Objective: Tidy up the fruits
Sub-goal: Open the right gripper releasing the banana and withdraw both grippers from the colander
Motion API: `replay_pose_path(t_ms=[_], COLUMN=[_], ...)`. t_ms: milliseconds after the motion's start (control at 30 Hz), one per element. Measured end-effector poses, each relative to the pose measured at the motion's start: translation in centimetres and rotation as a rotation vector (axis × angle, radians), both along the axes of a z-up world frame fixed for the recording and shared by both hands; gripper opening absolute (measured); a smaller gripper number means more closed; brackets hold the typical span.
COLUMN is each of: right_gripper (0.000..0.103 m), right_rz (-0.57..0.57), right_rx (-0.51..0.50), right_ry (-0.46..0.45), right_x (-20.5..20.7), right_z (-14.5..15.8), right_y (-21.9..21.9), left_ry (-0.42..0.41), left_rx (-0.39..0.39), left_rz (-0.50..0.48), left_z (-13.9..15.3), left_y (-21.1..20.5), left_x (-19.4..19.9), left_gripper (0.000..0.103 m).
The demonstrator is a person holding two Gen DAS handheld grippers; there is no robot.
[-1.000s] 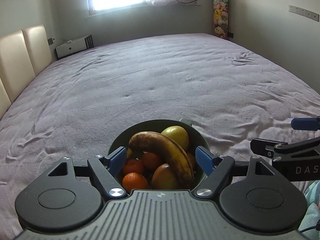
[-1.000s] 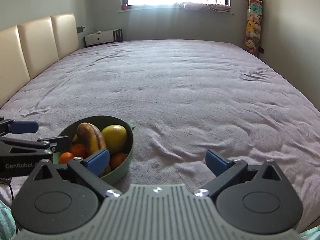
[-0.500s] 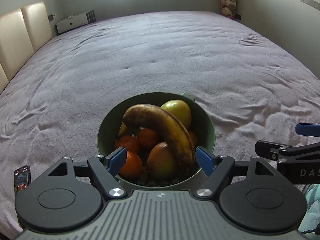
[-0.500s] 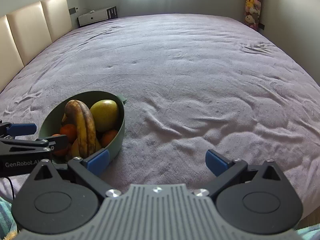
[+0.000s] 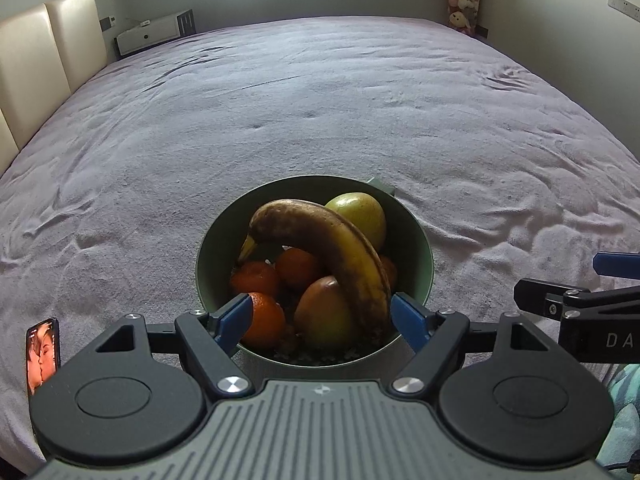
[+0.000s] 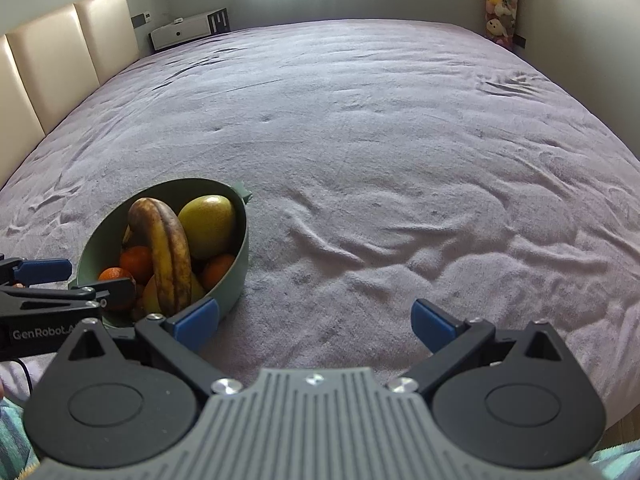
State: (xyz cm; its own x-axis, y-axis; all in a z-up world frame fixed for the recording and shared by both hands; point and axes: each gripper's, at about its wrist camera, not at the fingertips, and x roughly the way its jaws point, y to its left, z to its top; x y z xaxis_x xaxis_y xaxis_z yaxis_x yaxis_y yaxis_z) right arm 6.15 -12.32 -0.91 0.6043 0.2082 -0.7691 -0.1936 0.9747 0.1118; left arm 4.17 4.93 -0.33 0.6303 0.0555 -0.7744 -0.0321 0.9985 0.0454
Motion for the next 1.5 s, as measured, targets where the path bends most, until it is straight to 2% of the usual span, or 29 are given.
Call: replay_pose_path(t_ms=[1500], right_gripper=[0.099], right_rz=[-0.007], right_rx=[-0.013], right_ry=[0.002], right_x=[-0.04], right_z=[0.03], right_y=[0.34], left_ry=[-0.027], left_rx=[-0.017], left_rz=[0.026], left_z=[0.75], left_y=[0.27], left_x=[-0.28], left_gripper=[0.092])
